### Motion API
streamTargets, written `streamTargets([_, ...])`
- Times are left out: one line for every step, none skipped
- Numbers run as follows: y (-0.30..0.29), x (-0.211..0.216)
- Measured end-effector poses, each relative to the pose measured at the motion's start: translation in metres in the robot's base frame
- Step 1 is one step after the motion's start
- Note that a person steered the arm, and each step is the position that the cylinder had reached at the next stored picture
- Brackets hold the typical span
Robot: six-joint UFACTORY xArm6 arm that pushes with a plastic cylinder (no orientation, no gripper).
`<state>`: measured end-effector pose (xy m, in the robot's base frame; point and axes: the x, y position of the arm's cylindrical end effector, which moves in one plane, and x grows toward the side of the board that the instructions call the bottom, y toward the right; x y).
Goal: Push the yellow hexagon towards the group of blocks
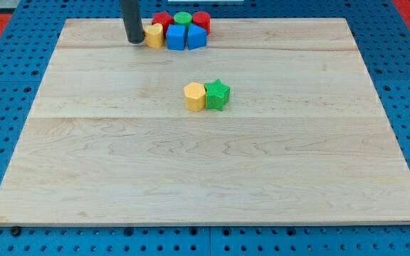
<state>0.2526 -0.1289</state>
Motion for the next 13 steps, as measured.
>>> streamTargets([0.001, 0.001])
streamTargets([-0.002, 0.031])
streamTargets([-0.002, 0.082])
streamTargets([0.009, 0.137])
streamTargets([0.052, 0.171])
streamTargets([0.094, 0.174])
streamTargets([0.11, 0.174])
streamTargets([0.116, 0.18])
streamTargets([0.13, 0.189])
streamTargets([0.133, 0.181])
streamTargets([0.122, 0.159])
streamTargets([0.098, 0.13])
streamTargets([0.098, 0.121])
